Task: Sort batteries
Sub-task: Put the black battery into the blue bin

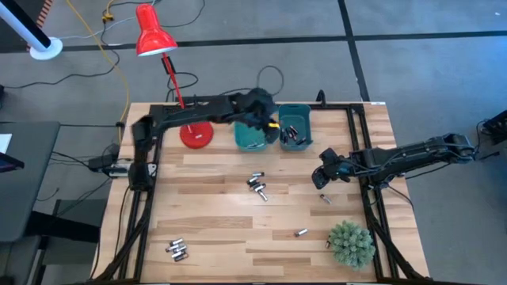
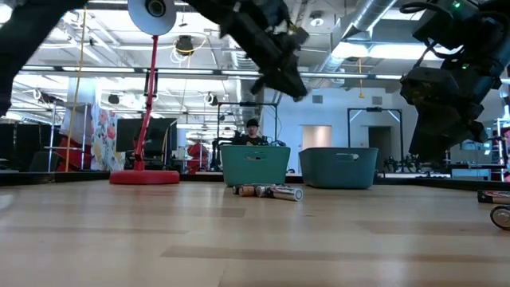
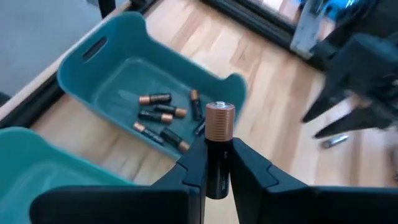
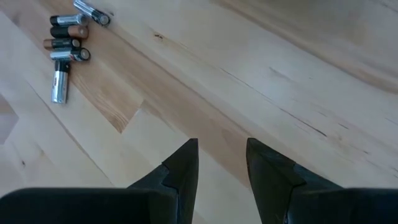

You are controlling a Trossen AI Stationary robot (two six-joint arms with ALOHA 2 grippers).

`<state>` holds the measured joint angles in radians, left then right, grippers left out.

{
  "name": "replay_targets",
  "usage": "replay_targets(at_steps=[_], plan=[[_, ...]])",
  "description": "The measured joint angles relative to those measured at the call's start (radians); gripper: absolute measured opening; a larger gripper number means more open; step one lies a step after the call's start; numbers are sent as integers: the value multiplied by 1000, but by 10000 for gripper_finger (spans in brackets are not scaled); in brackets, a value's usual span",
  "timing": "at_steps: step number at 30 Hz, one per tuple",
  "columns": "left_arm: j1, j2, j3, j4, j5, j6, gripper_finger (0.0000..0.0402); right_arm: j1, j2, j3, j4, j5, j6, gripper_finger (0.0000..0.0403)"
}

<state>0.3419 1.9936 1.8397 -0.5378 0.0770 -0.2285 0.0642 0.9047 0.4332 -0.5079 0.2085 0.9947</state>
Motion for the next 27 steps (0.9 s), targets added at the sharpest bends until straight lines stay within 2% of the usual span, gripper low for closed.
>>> replay_targets(at_steps=[6, 12, 23, 27], plan=[[11, 226, 298, -123, 58, 68, 37, 1, 0, 0, -4, 0, 40, 150], [7, 404, 516, -277, 78, 86, 37, 1, 0, 0, -6, 0, 62, 150], [5, 417, 448, -278, 82, 97, 48, -2, 0, 0, -9, 0, 71, 150], [5, 416, 448, -261, 47, 106, 49, -2, 0, 0, -9, 0, 71, 150]])
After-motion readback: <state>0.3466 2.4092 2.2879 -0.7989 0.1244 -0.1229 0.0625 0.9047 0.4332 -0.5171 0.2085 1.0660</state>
